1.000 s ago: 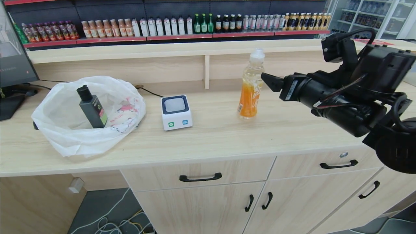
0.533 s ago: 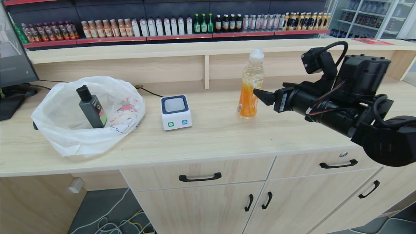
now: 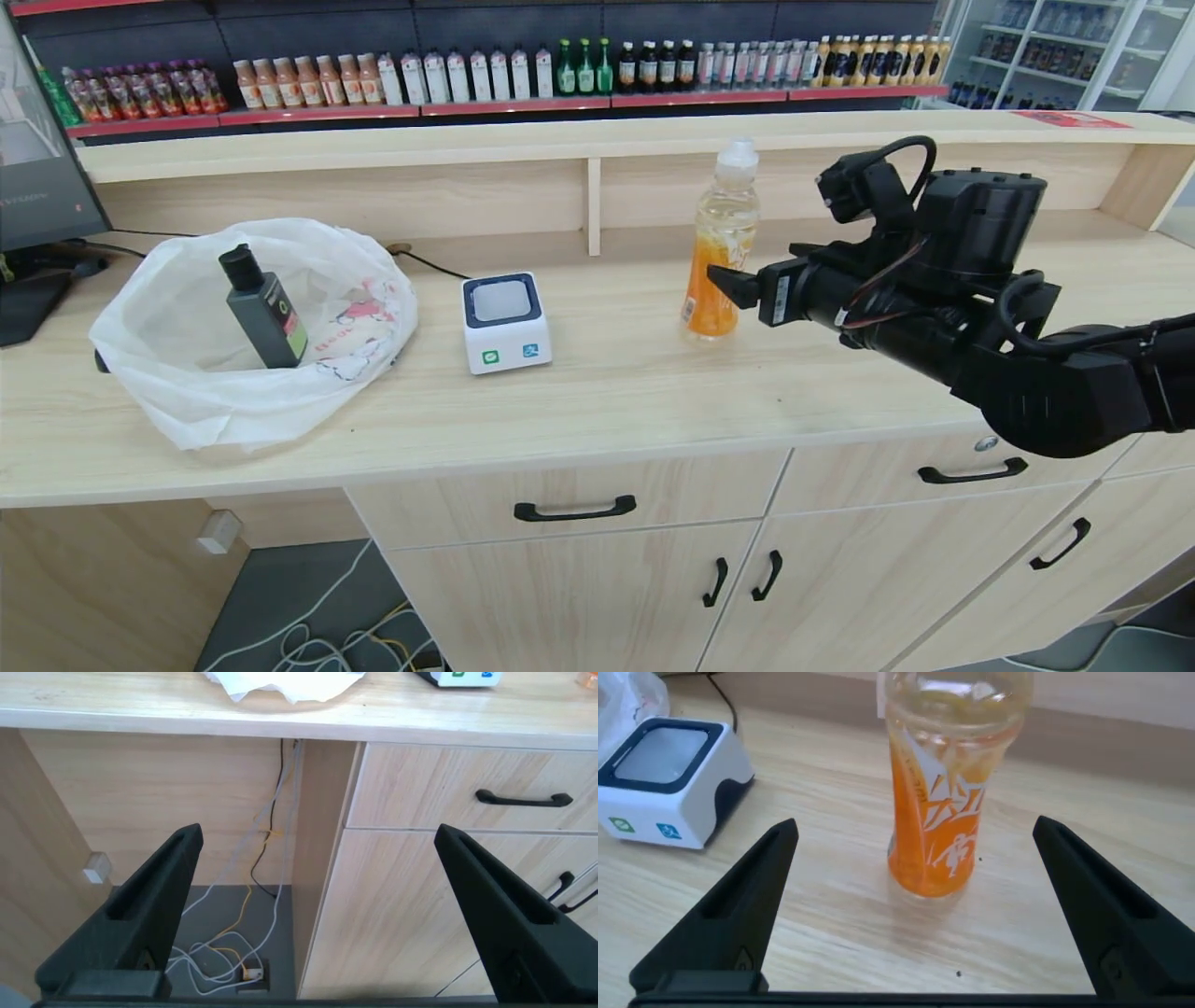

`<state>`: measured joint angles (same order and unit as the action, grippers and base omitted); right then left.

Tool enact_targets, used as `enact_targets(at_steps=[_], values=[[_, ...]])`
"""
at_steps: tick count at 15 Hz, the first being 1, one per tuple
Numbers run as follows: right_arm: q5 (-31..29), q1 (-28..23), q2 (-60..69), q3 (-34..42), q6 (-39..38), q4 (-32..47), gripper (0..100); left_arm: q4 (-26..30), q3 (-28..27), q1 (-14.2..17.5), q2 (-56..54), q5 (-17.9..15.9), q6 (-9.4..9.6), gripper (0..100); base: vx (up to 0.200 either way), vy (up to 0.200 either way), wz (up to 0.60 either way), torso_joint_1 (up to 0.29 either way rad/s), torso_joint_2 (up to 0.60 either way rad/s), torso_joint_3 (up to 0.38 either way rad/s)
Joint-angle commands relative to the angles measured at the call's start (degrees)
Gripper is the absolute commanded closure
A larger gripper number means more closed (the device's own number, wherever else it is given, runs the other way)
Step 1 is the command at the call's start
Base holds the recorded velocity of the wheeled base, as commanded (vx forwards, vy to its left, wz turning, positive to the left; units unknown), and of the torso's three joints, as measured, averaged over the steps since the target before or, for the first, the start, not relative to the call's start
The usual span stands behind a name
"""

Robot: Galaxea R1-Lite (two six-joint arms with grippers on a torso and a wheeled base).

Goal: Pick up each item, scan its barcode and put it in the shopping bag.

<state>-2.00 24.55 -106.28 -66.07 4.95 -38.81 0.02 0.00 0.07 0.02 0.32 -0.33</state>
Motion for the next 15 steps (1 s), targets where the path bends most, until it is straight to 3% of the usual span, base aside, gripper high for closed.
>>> enact_targets(at_steps=[1,5,15], values=[[0.33,0.94,-0.33,-1.16,-0.38,2.6,0,0.06,0.0,0.01,-0.02,0.03,-0.02,0,0.0,0.0,0.0,0.0,0.0,0.0],[0.15,0.94,-2.44,-5.29,-0.55,4.19,0,-0.02,0.0,0.01,-0.02,0.03,-0.02,0,0.0,0.0,0.0,0.0,0.0,0.0],[-2.83,-0.12,-9.83,-7.58,-5.21,1.29,0,-0.02,0.0,0.01,-0.02,0.03,-0.02,0,0.0,0.0,0.0,0.0,0.0,0.0]])
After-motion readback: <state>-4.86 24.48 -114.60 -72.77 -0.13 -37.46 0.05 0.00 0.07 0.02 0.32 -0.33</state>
